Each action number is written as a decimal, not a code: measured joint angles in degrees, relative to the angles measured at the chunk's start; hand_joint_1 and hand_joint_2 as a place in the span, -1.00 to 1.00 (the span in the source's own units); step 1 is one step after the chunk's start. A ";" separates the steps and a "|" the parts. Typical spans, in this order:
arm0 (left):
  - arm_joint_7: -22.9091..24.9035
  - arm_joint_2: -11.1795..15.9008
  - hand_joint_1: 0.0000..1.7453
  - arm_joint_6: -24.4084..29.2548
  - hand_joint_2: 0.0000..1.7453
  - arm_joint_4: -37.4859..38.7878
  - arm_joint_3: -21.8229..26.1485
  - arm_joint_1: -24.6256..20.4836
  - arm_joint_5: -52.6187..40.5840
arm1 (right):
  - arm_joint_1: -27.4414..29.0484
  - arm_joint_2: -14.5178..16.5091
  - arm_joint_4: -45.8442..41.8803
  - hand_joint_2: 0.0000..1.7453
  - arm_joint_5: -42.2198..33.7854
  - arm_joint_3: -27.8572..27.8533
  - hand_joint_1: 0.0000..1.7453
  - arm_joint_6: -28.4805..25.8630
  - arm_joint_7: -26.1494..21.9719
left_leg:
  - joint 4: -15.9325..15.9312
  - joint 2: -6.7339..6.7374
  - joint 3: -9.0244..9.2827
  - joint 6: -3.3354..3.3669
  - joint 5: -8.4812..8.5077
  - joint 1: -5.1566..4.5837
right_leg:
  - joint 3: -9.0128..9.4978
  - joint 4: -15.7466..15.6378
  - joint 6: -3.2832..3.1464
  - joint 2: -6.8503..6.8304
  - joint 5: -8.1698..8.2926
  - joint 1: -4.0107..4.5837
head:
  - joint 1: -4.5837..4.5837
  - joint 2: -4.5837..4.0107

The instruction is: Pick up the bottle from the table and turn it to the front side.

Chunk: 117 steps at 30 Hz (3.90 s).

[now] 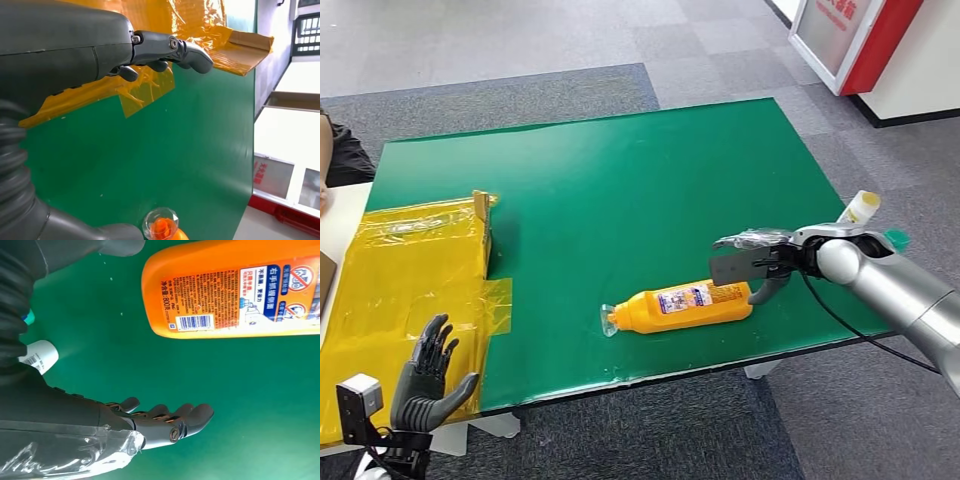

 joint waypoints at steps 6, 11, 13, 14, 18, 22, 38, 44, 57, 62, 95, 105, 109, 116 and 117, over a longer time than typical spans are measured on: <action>-0.05 0.00 -1.00 0.16 1.00 0.11 -0.04 -0.18 0.12 | 2.17 -0.13 0.22 1.00 0.62 2.21 -1.00 -4.22 -0.71 | 0.00 0.00 -0.01 0.00 0.00 0.00 | 0.00 0.00 0.00 0.00 0.00 0.00 | 0.00 0.00; -0.29 -0.01 -1.00 0.36 1.00 0.31 -0.11 -0.40 0.15 | 4.93 1.32 2.29 1.00 3.51 2.44 -1.00 -8.11 -1.14 | 0.00 0.00 -0.03 0.00 0.00 0.00 | 0.00 0.00 0.00 -0.01 0.00 0.00 | -0.01 0.00; -0.32 -0.02 -1.00 0.39 1.00 0.32 -0.15 -0.50 0.15 | 6.03 2.16 3.37 1.00 4.12 2.28 -1.00 -8.88 -1.22 | 0.00 -0.01 -0.04 0.00 0.00 0.00 | -0.01 0.00 0.00 -0.02 0.00 0.00 | 0.00 0.00; -0.32 -0.02 -1.00 0.41 1.00 0.33 -0.17 -0.53 0.15 | 6.53 2.56 3.92 1.00 4.38 2.09 -1.00 -9.27 -1.27 | 0.00 -0.01 -0.05 0.00 0.00 0.00 | -0.01 0.00 0.00 -0.03 0.00 0.00 | 0.00 0.00; -0.32 -0.02 -1.00 0.53 1.00 0.38 -0.22 -0.70 0.15 | 8.39 4.77 6.51 1.00 5.73 0.70 -1.00 -10.86 -1.38 | 0.00 -0.01 -0.05 0.00 0.01 0.00 | -0.02 0.01 0.00 -0.02 0.00 0.00 | -0.01 0.00; -0.32 -0.02 -1.00 0.56 1.00 0.40 -0.44 -0.83 0.15 | 9.39 7.55 9.17 1.00 7.04 -0.83 -1.00 -12.10 -1.14 | 0.00 -0.01 -0.05 -0.02 0.02 0.01 | -0.03 0.01 -0.01 -0.02 0.01 0.01 | -0.01 0.00; 0.06 -0.04 -1.00 0.81 1.00 0.45 -0.99 -1.40 0.15 | 10.34 15.51 15.20 1.00 11.69 -5.89 1.00 -14.36 0.89 | 0.00 0.00 -0.02 -0.03 0.04 0.01 | -0.03 0.01 -0.02 -0.02 0.03 0.01 | -0.01 0.00; 0.06 -0.03 -1.00 0.89 1.00 0.47 -1.00 -1.39 0.15 | 10.42 15.69 15.59 1.00 12.74 -6.92 1.00 -14.21 0.27 | 0.00 -0.01 -0.03 -0.03 0.08 0.00 | -0.03 0.00 0.02 -0.02 0.08 0.00 | -0.01 0.00; 0.05 -0.75 -1.00 0.69 1.00 -1.87 0.14 1.58 -0.24 | 20.12 16.28 -2.80 1.00 17.92 -17.69 1.00 -27.58 -2.24 | -0.01 -0.06 -0.19 -0.05 0.09 0.03 | -0.14 0.01 -0.03 -0.08 0.04 0.05 | 0.00 0.00; -0.02 -1.75 -1.00 0.28 1.00 -4.64 0.52 2.50 -0.74 | 28.07 20.47 -11.71 1.00 15.21 -25.06 1.00 -31.12 -6.44 | -0.01 -0.08 -0.28 -0.06 0.07 0.05 | -0.23 0.01 -0.04 -0.08 0.02 0.06 | -0.01 0.00; 18.51 2.45 -1.00 -3.05 1.00 -5.43 -25.34 -19.35 11.97 | 33.26 40.80 3.12 1.00 13.36 -24.04 1.00 -40.30 -19.44 | -0.01 -0.06 -0.36 -0.20 0.32 0.09 | -0.37 0.04 -0.10 -0.06 0.23 0.13 | -0.01 0.00; 19.08 3.04 -1.00 -0.67 1.00 -4.59 -25.85 -20.16 12.50 | 33.24 41.34 4.20 1.00 15.86 -21.21 1.00 -40.33 -19.30 | -0.01 -0.06 -0.37 -0.19 0.32 0.08 | -0.38 0.03 -0.10 -0.06 0.23 0.12 | -0.01 0.00; 19.09 2.93 0.00 -0.01 1.00 -4.54 -25.85 -20.17 12.50 | 33.28 41.39 4.28 1.00 15.93 -20.78 1.00 -40.32 -19.29 | -0.01 -0.06 -0.38 -0.20 0.32 0.09 | -0.39 0.03 -0.10 -0.06 0.23 0.12 | -0.02 0.00; 19.08 2.54 1.00 0.78 1.00 -4.15 -26.35 -20.20 11.79 | 33.21 41.42 4.28 1.00 16.30 -20.54 1.00 -40.33 -18.97 | -0.01 -0.06 -0.38 -0.20 0.32 0.08 | -0.39 0.03 -0.10 -0.05 0.23 0.12 | -0.01 0.00; 18.92 2.48 1.00 0.77 1.00 -4.14 -26.41 -20.20 11.68 | 33.21 41.42 4.28 1.00 16.34 -20.51 1.00 -40.38 -18.92 | -0.01 -0.06 -0.38 -0.20 0.32 0.08 | -0.39 0.03 -0.10 -0.05 0.23 0.12 | -0.01 0.00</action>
